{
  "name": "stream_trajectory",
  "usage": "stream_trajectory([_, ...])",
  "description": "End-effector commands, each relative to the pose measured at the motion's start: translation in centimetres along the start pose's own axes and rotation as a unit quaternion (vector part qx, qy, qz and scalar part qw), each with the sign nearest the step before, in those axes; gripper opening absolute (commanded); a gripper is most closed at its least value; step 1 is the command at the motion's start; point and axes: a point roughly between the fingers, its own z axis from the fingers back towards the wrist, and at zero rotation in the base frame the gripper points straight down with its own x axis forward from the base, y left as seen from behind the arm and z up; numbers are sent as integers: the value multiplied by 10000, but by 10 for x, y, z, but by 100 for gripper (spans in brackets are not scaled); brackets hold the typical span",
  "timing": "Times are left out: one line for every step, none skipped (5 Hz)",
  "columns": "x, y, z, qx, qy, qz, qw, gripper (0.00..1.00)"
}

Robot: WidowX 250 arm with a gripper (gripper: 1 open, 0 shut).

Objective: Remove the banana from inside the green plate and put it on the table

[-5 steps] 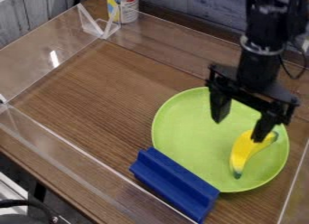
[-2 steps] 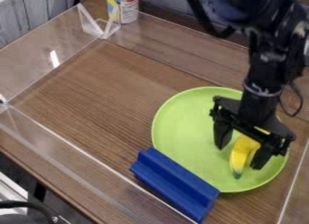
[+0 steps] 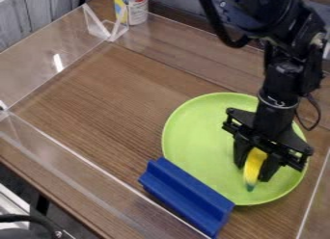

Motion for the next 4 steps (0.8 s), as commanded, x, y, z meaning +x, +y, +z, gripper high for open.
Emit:
stream_trajectory([6,1,34,-132,-393,-25,9991,0])
stream_trajectory([10,6,62,-167,-607,-17,9980,0])
stream_trajectory([29,16,90,-206,-854,27,9961,0])
stream_trajectory([28,21,72,-185,-756,22,9970,0])
